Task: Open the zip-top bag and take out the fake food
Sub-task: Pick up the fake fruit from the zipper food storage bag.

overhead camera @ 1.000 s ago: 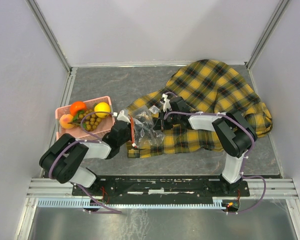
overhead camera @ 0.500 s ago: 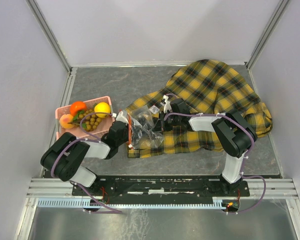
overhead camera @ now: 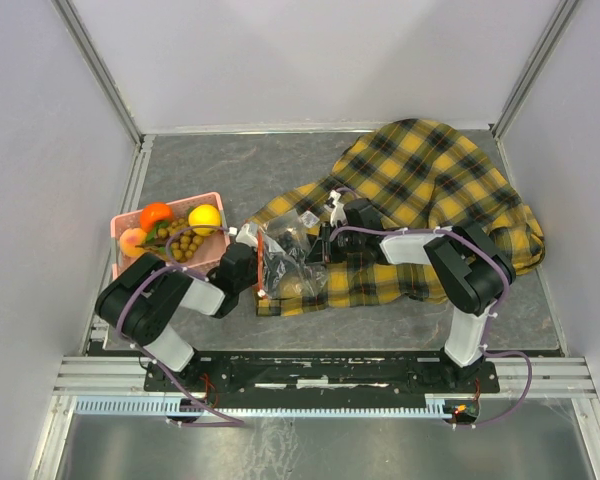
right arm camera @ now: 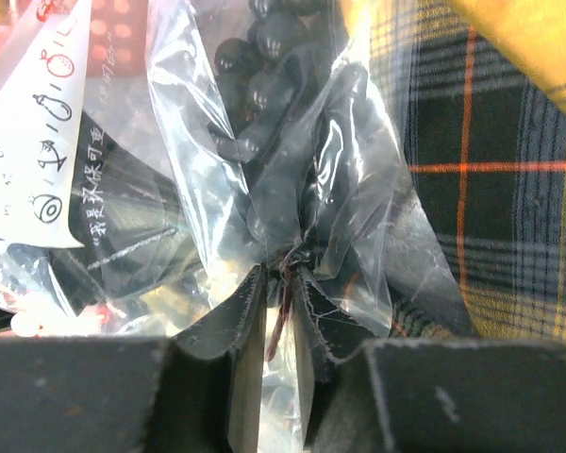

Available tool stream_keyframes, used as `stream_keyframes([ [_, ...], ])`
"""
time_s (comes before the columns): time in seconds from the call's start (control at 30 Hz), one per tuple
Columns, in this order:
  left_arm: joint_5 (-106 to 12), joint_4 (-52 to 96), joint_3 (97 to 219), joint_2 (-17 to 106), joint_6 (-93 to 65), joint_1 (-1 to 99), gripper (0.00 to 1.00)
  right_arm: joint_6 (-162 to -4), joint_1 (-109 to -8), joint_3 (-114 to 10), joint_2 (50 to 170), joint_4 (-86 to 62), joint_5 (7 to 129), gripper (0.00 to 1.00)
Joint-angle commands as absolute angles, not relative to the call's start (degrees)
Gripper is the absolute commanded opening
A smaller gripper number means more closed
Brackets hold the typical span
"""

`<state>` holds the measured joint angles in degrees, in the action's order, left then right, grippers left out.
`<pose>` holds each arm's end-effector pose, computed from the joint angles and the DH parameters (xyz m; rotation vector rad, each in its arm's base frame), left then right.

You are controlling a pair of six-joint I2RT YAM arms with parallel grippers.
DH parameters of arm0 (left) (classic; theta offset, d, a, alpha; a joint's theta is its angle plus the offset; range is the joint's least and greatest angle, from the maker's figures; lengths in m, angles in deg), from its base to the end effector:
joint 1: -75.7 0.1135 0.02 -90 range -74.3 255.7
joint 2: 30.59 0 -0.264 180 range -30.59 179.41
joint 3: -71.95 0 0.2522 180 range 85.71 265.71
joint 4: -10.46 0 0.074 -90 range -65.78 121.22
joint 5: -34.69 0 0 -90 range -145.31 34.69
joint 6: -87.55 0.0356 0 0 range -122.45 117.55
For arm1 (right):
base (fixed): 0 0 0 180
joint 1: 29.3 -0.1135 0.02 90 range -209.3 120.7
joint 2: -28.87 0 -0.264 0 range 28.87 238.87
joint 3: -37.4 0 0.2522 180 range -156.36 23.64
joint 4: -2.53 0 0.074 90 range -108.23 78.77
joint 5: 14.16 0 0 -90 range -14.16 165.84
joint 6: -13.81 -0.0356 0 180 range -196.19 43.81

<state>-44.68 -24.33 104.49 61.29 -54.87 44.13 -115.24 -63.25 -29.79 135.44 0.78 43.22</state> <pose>0.2150 -0.1398 0.1151 -0.2653 2.1596 -1.0840 0.2950 0.2217 0.1381 -0.2196 2.4990 1.2570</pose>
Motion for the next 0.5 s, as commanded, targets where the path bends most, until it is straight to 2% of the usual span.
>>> stream_keyframes([
  [0.0,-44.8,-23.2,103.6,58.4,-52.5,44.2,0.03,-120.8,-60.8,-24.8,130.7,13.3,38.9,0.28],
  [0.17,-45.2,-19.0,101.4,52.8,-48.4,44.2,0.03,-119.9,-59.4,-24.1,123.2,11.5,39.0,0.49],
  [0.3,-43.3,-19.0,100.6,51.2,-46.9,44.2,0.03,-120.9,-59.5,-24.0,122.9,13.7,37.9,0.64],
  [0.37,-42.2,-19.6,100.6,51.1,-46.7,44.2,0.03,-121.5,-59.5,-24.6,125.1,14.9,36.7,0.69],
  [0.47,-41.2,-19.9,100.8,51.3,-46.2,44.2,0.03,-122.0,-60.0,-26.0,128.7,15.9,36.6,0.7],
])
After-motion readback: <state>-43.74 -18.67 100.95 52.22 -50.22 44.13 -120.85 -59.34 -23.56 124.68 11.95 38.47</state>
